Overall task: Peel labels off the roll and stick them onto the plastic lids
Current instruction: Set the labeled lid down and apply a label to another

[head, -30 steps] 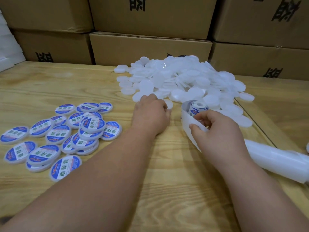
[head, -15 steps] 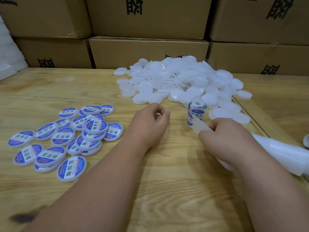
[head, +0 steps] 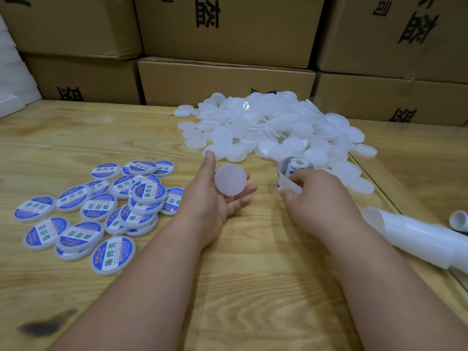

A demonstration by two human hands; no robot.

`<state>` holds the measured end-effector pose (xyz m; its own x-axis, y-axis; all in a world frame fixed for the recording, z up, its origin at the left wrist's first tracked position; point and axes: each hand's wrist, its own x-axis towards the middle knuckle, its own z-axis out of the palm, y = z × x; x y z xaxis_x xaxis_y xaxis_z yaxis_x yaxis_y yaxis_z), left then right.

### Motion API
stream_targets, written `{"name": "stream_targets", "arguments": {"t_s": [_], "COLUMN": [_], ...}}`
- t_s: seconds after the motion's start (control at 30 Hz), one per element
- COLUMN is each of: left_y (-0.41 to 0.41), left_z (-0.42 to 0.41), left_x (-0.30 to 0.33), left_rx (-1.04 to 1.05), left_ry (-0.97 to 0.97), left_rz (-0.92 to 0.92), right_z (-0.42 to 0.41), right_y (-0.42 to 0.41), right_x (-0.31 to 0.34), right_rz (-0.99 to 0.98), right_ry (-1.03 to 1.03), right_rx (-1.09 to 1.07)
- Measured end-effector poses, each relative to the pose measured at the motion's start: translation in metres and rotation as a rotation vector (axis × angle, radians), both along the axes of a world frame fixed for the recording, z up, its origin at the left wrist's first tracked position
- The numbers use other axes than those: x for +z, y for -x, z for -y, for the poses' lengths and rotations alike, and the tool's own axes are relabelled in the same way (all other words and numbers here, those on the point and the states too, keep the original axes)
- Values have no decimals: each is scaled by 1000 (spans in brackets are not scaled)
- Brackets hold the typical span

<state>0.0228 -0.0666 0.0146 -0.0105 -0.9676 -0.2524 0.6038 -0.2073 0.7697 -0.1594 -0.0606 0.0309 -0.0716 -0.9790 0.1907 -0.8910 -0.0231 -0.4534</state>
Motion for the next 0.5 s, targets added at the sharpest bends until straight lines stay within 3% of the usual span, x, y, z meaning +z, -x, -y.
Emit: {"name": "stream_targets", "arguments": {"t_s": [0.1, 0.2, 0.4, 0.5], "left_y": [2, 8, 28, 33], "left_z": [1, 0, -7, -7], "left_x": [-6, -11, -18, -21], "left_rx": [14, 56, 119, 109], "left_ry": [29, 139, 373, 404], "left_rz": [60, 268, 776, 906], "right_z": [-1, -2, -4, -5], "right_y": [7, 13, 19, 17], "right_x": [-7, -10, -13, -14], "right_rz": [160, 320, 412, 399], "right_ry": [6, -7, 27, 35], "right_rx": [25, 23, 25, 74]}}
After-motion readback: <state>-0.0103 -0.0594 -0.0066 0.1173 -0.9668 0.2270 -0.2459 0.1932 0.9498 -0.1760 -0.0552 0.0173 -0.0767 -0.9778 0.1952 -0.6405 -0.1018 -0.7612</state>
